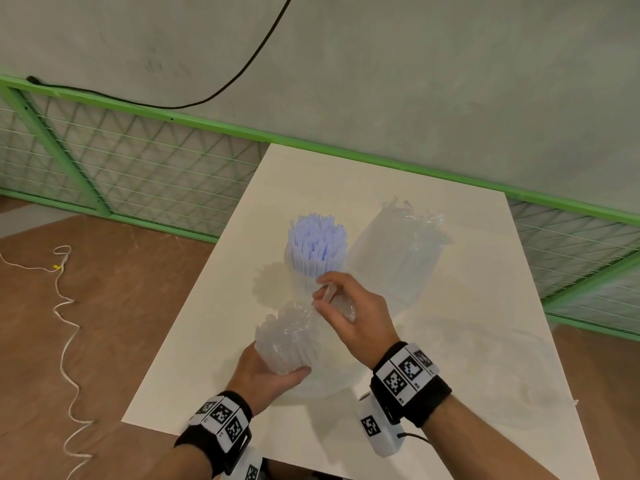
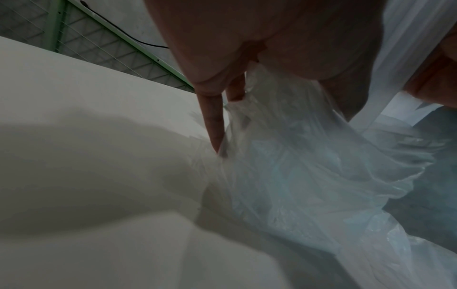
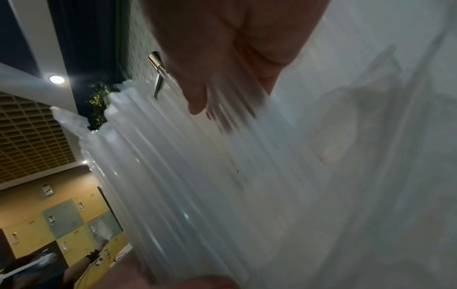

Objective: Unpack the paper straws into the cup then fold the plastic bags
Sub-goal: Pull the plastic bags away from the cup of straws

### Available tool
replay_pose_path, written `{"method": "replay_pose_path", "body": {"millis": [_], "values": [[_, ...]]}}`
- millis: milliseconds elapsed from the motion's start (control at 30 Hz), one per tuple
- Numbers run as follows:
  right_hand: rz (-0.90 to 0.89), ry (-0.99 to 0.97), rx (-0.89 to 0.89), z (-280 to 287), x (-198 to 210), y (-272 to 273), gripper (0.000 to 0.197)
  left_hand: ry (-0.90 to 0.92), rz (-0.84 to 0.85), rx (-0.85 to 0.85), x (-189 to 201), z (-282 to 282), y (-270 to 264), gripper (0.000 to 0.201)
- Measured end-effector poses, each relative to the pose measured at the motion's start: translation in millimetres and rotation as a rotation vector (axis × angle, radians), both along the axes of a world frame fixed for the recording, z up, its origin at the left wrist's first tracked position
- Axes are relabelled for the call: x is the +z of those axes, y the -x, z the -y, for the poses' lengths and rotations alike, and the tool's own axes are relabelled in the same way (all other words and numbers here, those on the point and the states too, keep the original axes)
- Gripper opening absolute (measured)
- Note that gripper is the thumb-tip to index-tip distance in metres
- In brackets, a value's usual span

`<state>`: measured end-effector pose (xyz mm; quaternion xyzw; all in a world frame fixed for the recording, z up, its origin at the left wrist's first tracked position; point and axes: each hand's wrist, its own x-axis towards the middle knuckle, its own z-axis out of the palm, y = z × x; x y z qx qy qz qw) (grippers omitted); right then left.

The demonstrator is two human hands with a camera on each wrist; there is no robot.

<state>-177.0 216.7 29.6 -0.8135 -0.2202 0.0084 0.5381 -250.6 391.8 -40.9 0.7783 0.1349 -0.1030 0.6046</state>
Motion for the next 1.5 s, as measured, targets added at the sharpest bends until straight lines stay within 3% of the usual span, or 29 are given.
{"method": "replay_pose_path", "body": {"millis": [67,200,367,467,667,867,1000,1167,1300,1500], "values": [[0.022,-0.002,-0.055,1.4,4.8,-1.1,0.033,-0.007,0.001,0.000,-1.4,-0.5,-0.2,0.048],[0.184,0.058,-0.106,10.5,3.5,-5.1,0.025,-0.033,-0.012,-0.005,-7.0,-2.8,-0.2,0.049],[-0.053,-0.265,-0.094,13.0,-15.6,-1.8,0.026,-0.046,0.007,-0.010,-6.4,-2.2,-1.1,0.048],[-0.035,-0.262,-0.138,15.9,-6.4,-5.8,0.022,-0.042,0.006,0.007,-7.2,-2.2,-1.0,0.047],[0.059,-0.341,-0.324,24.8,46.0,-21.8,0.031,-0.032,0.016,0.014,-6.5,-2.0,-0.8,0.046],[0.365,-0.477,-0.415,56.1,132.8,-42.5,0.030,-0.032,0.019,0.003,-4.9,-1.9,-1.0,0.047],[0.474,-0.578,-0.432,85.2,171.2,-61.5,0.031,-0.013,0.007,0.008,-5.3,-1.9,-1.0,0.046],[0.342,-0.396,-0.430,95.2,145.3,-89.4,0.026,-0.002,-0.016,0.034,-6.7,-2.0,-1.5,0.047],[0.273,-0.099,-0.399,93.8,101.1,-105.1,0.015,0.008,-0.024,0.030,-7.7,-1.4,-2.0,0.050],[0.604,0.328,-0.308,83.4,60.4,-108.5,0.016,0.021,-0.024,0.034,-8.5,-1.7,-2.4,0.050]]}}
